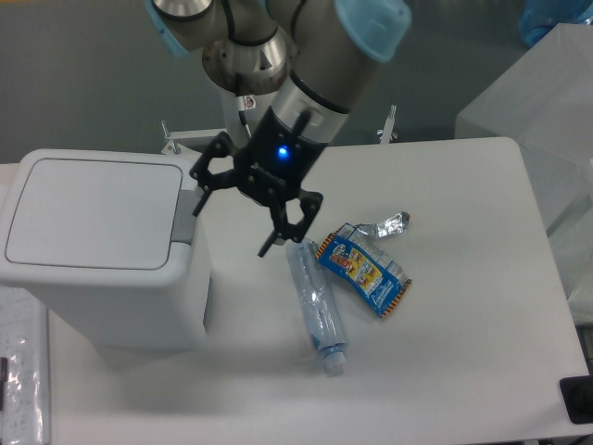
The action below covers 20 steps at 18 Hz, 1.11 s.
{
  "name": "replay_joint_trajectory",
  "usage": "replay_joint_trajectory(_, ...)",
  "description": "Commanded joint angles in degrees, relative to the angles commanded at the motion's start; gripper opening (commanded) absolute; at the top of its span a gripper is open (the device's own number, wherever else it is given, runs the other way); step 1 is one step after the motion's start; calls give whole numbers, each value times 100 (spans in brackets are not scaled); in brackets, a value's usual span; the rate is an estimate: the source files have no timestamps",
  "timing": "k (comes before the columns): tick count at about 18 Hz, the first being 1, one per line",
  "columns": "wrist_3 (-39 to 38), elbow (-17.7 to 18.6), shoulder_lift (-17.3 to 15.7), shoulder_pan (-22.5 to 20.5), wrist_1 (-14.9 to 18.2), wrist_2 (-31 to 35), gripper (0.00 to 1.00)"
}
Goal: Open the trash can
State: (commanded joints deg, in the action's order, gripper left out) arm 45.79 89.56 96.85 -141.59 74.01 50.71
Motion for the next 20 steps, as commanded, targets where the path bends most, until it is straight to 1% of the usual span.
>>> replay_joint_trajectory(2, 9, 132, 0, 88, -193, 9, 100)
replay_joint_trajectory(5, 9, 343, 9, 106, -484, 9, 100)
replay_joint_trajectory(6, 17, 369, 18, 106, -528, 17, 100)
replay_joint_trajectory(15, 0, 387, 44, 106, -528, 26, 100)
replay_joint_trajectory(18, -201, 317, 44, 106, -520, 18, 100)
replay_joint_trajectory(20, -316, 186, 79, 97, -520, 9, 100)
